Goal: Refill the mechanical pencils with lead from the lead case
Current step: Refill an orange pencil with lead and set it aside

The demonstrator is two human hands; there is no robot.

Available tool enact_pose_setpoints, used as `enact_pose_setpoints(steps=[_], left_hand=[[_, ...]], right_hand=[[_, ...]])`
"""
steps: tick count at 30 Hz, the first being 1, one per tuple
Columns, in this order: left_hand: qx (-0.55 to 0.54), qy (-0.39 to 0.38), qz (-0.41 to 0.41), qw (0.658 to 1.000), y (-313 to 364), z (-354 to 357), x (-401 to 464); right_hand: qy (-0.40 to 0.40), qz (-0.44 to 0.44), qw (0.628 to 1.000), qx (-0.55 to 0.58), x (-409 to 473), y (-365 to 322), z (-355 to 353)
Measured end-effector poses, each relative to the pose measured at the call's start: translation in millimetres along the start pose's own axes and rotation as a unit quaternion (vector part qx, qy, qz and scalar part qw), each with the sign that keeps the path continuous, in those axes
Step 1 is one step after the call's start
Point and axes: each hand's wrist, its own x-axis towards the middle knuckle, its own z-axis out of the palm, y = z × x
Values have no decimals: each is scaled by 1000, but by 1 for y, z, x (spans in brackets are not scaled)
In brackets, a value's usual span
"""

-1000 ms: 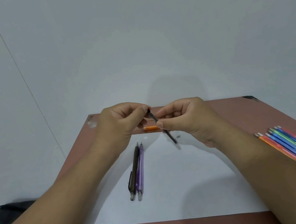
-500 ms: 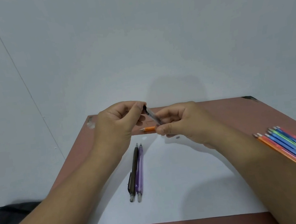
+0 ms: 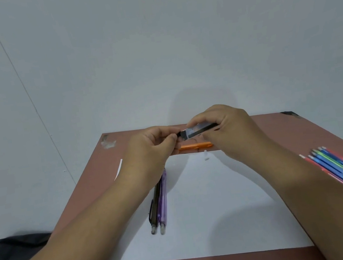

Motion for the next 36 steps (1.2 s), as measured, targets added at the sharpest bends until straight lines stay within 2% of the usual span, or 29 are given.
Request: enact_pose_setpoints(steps=[4,8,13,16,20,23,25,27,31,34,36], left_hand=[[-52,-8,-23,998,-1,0,1],[-58,3,-27,998,-1,0,2],[-26,7,-19,999,-3,-1,3],[-80,-6,-47,996,0,0,1],[-244,-50,-196,948,7,-2,0],[-282,-96,-264,917,9,-8,1],[-304,-114,-280,903,11,-9,0],[-316,-125,-292,894,13,-9,0],[-316,-137,-306,887,12,-10,-1],[-330,-140,-306,882,11,-10,-1],[-339,-137,-302,881,12,-11,-1]], right_hand=[[7,-52,998,-20,-3,-1,-1],[-29,-47,998,-13,-3,-2,-5],[-43,-60,996,-59,-2,0,-7],[-32,-78,992,-96,-1,1,-7],[-14,-75,990,-122,-2,3,-9],[-10,-102,985,-139,-1,1,-12],[-28,-147,972,-179,3,1,-12],[-59,-145,961,-226,4,0,-11],[-20,-112,986,-122,0,0,-13],[-25,-158,969,-186,1,2,-9],[-22,-157,972,-174,2,2,-8]])
